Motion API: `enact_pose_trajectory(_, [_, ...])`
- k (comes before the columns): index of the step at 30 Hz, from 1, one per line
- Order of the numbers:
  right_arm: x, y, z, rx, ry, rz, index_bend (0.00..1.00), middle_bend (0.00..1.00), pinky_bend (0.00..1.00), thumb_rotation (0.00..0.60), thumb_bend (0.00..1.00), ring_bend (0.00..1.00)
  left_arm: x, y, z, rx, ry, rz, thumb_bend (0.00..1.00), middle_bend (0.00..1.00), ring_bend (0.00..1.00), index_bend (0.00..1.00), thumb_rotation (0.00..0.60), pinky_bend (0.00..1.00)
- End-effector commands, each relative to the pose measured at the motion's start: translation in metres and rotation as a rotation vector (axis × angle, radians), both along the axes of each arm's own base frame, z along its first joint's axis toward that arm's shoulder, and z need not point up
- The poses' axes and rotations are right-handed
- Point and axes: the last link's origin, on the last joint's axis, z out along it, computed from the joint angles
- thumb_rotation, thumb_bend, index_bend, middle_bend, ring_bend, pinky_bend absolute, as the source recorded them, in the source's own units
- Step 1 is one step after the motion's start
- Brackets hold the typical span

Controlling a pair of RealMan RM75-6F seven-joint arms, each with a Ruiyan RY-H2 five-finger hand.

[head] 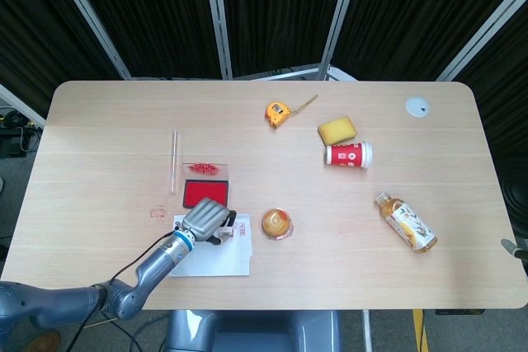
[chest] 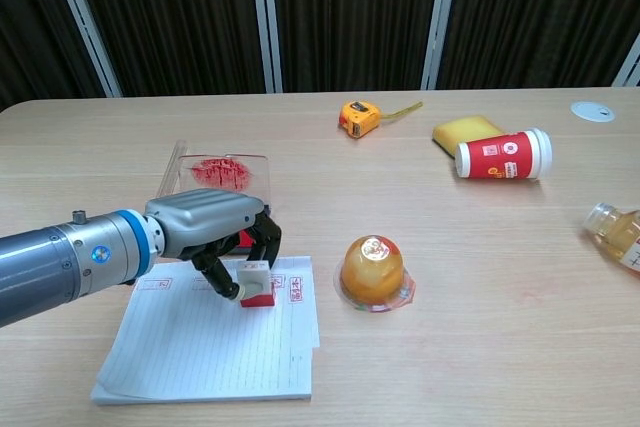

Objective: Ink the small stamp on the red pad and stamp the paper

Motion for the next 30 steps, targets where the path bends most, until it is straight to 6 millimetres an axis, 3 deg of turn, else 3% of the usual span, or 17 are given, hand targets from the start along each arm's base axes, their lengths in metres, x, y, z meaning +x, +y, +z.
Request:
enact_pose_trajectory(1, [0.000,0.000,0.000,-0.001,-0.001,-0.001,0.00,0.00,0.00,0.600,0.00,0.00,0.001,0.002,0.004,0.006,-0.007,-0.002,0.38,0.58,0.84,0.60,0.600,0.91])
enact_pose_trajectory(9, [0.000,0.000,-0.001,0.002,0.001,0.000,0.00,0.00,0.00,0.600,0.00,0.00,0.016,0.008,0.031,0.027,-0.114,0.022,0.37,0.58,0.84,0.60,0.600,0.91])
enact_pose_trajectory(18, [0.002,0.001,-0.002,0.004,0.001,0.006,0.00,0.00,0.00,0.600,0.00,0.00,0.026,0.020,0.086,0.111,-0.198,0.011,0.37,0.58,0.84,0.60,0.600,0.91])
enact_pose_trajectory(22, [0.004,0.001,-0.002,0.003,-0.002,0.012,0.00,0.00,0.00,0.600,0.00,0.00,0.012,0.026,0.100,0.147,-0.172,0.031,0.37,0.58,0.84,0.60,0.600,0.91])
enact_pose_trajectory(30, [0.007,0.003,-0.003,0.008,-0.003,0.023,0.00,0.00,0.00,0.600,0.00,0.00,-0.049,0.034,0.108,0.169,-0.077,0.153,0.36,0.57,0.84,0.59,0.600,0.91])
